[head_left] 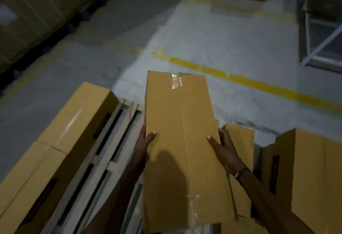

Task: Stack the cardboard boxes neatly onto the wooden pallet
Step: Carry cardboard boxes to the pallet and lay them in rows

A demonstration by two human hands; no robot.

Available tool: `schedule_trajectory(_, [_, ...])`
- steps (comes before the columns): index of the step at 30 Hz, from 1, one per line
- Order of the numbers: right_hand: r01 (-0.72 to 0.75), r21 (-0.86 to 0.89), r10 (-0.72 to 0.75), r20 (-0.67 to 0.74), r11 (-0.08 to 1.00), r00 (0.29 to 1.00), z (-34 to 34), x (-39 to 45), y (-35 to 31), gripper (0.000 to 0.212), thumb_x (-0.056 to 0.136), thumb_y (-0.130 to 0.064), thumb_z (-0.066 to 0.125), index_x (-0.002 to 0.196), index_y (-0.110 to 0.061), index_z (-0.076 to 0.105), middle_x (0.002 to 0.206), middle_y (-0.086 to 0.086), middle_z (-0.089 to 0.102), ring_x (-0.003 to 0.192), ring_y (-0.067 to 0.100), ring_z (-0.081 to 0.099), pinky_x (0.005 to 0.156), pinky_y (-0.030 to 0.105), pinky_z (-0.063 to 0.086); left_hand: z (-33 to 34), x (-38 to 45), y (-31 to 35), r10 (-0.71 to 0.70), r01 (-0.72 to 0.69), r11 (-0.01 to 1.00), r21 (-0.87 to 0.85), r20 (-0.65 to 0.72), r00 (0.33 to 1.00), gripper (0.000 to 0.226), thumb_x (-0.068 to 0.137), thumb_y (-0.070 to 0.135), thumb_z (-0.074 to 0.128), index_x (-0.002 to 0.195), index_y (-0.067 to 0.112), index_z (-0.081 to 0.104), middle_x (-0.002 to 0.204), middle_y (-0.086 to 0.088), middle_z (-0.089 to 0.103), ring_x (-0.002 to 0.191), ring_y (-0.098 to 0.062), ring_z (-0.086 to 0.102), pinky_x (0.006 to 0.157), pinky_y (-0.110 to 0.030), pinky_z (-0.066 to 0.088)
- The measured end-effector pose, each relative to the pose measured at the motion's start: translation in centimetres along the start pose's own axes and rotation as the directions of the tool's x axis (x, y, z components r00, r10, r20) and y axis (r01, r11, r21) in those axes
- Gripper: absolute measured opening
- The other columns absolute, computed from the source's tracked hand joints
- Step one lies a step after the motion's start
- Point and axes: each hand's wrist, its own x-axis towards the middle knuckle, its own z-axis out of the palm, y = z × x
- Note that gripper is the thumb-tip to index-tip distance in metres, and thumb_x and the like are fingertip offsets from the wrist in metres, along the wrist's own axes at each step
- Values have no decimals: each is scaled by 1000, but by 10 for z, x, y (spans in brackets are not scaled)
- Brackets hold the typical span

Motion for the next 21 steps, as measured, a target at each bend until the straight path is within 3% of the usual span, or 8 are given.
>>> schedule_trajectory(2, [70,-53,-67,70,996,995,13,-33,-42,33,96,-30,74,124,-34,57,124,-9,69,107,1,69,83,29,61,-15,-43,27,-5,-3,997,-81,-91,996,49,105,33,61,149,46,43,135,16,67,118,-6,68,91,-28,59])
schedule_trajectory(3, [100,-71,-92,106,992,990,20,-47,-60,33,97,-30,74,124,-34,56,125,-12,67,108,-1,68,81,26,60,-24,-66,39,-20,6,993,-117,-120,993,50,104,34,61,150,44,43,137,11,66,117,-9,69,90,-31,60])
schedule_trajectory(6, [179,-168,-139,225,969,964,43,-94,-110,42,93,-45,76,127,-45,50,136,-16,59,130,9,56,104,46,55,-55,-129,65,-46,4,979,-203,-205,978,68,94,46,70,156,34,44,146,-7,62,125,-35,65,102,-62,53])
schedule_trajectory(9, [225,-197,-143,359,954,922,70,-130,-137,53,85,-62,79,126,-57,47,149,-8,56,139,15,53,111,52,49,-87,-194,87,-32,-52,960,-276,-291,956,74,89,50,75,154,29,47,144,-12,63,128,-41,62,106,-68,47])
schedule_trajectory(14, [283,-187,-163,481,941,861,142,-217,-174,46,95,-42,74,131,-47,46,141,-10,59,117,-18,57,96,25,54,-146,-290,103,1,-148,944,-296,-443,896,63,93,49,71,149,27,53,139,-10,67,123,-38,66,102,-63,53])
schedule_trajectory(15, [300,-193,-170,498,934,850,158,-232,-175,49,94,-46,75,132,-48,45,143,-9,58,123,-15,55,99,26,54,-160,-308,104,2,-165,937,-308,-468,884,60,94,47,72,148,27,55,138,-10,67,121,-37,67,99,-62,55])
schedule_trajectory(18, [330,-203,-169,557,922,813,207,-283,-166,58,84,-62,79,132,-55,46,152,-1,54,141,13,50,114,49,48,-208,-362,98,-14,-222,918,-330,-585,811,49,97,34,69,143,22,58,130,-7,72,111,-30,72,86,-47,60])
schedule_trajectory(21, [347,-151,-192,603,925,774,269,-346,-148,45,96,-41,73,132,-45,46,140,-3,62,120,12,67,97,42,59,-268,-426,88,-23,-271,895,-355,-644,765,48,96,28,71,142,19,60,130,-8,72,111,-30,72,86,-43,59])
